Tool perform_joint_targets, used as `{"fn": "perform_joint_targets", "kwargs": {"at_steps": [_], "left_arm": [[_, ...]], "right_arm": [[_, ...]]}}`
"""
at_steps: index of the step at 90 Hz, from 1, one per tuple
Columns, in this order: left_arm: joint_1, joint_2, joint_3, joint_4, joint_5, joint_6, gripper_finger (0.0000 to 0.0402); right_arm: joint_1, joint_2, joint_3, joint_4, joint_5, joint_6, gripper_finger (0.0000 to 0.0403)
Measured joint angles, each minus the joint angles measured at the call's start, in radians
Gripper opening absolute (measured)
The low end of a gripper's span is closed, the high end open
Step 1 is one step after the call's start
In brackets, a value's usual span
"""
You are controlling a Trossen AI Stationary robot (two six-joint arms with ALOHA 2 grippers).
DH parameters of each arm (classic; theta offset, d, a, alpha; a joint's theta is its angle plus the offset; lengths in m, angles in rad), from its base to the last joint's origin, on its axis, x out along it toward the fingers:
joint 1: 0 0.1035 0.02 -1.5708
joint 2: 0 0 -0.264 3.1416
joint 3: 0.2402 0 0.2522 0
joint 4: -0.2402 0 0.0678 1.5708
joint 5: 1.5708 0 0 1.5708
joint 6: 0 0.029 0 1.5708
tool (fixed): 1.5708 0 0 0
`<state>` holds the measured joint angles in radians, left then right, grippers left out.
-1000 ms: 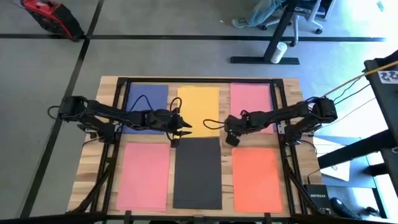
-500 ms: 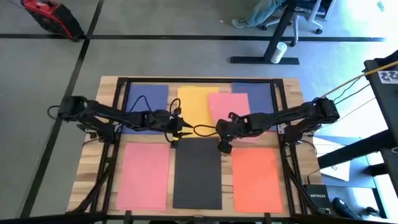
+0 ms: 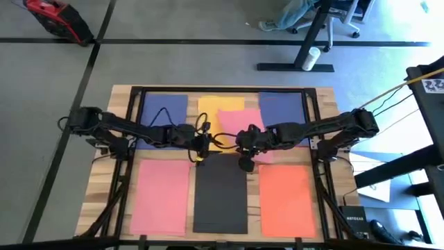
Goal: Organize paper
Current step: Stack the pink paper on top of the other pink paper
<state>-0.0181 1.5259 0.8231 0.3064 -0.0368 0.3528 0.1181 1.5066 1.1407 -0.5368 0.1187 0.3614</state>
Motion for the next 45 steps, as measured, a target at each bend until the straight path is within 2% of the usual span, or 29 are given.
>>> {"fn": "perform_joint_targets", "kwargs": {"at_steps": [19,45], "left_arm": [[-0.007,0.101,0.103,-0.005,0.000,0.049,0.0114],[-0.006,0.175,0.161,-0.007,-0.018,0.074,0.0114]], "right_arm": [[0.000,0.000,0.000,0.009,0.000,-0.004,0.0000],[0.000,0.000,0.000,0.017,-0.001,-0.021,0.0000]]}}
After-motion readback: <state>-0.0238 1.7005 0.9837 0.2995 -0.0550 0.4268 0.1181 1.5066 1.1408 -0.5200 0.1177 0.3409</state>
